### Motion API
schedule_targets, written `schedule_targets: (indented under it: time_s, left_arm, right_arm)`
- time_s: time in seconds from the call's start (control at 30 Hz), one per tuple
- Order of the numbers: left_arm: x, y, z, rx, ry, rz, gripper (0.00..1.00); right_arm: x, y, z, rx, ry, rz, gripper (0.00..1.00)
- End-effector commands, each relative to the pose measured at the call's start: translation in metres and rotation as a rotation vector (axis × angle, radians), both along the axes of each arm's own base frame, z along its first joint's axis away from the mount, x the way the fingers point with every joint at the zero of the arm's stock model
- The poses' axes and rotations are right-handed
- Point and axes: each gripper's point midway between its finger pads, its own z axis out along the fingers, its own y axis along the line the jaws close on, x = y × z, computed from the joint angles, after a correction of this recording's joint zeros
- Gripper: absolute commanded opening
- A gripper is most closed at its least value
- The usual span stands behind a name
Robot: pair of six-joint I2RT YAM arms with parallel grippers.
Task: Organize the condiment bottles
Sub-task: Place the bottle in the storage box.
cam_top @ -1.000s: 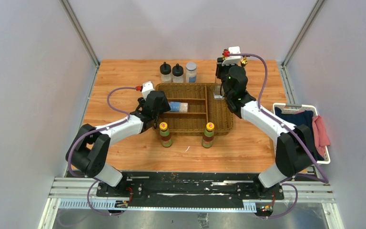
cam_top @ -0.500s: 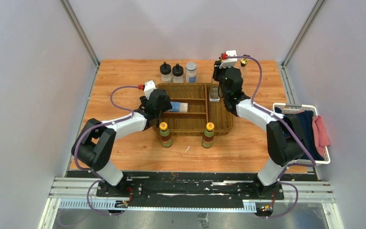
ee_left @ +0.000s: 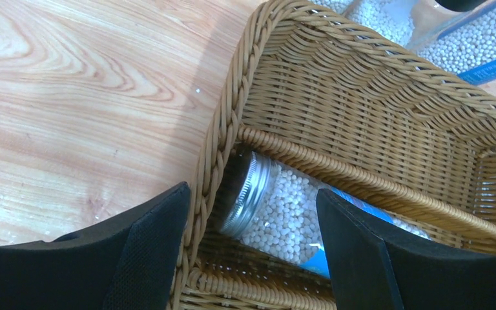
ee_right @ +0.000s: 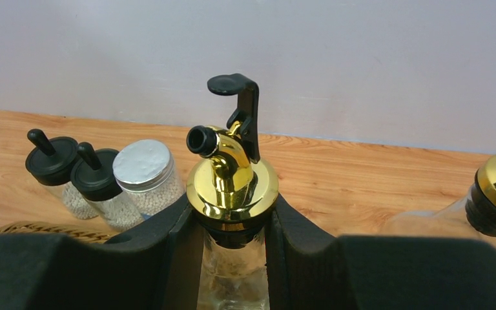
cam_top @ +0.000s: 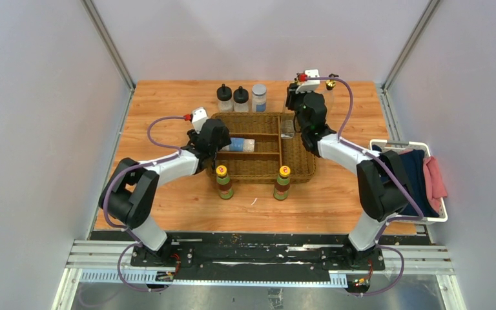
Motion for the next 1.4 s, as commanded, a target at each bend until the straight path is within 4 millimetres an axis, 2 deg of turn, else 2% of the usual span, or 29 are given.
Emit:
schedule_targets:
  time_s: [0.0, 0.67, 0.87, 1.1, 1.37]
  left_arm:
    - [0.001, 0.015, -0.004, 0.0, 0.014, 0.053, 0.78]
    - [0.019, 0.022, 0.01, -0.018, -0.014, 0.065, 0.78]
    - [0.021, 0.023, 0.012, -0.025, -0.018, 0.066, 0.78]
    - [0.026, 0.015, 0.007, -0.046, -0.011, 0.045, 0.78]
    - [0.033, 0.007, 0.004, -0.057, -0.002, 0.023, 0.78]
  right_arm:
    - [0.001, 0.017, 0.051, 0.1, -0.147, 0.033, 0.0]
    - [0.0, 0.053, 0.051, 0.104, -0.157, 0.068, 0.0]
    - [-0.001, 0.057, 0.054, 0.09, -0.167, 0.066, 0.0]
    - [-0.005, 0.05, 0.061, 0.006, -0.205, 0.028, 0.0]
    - [-0.001, 0.03, 0.067, -0.019, -0.219, -0.006, 0.0]
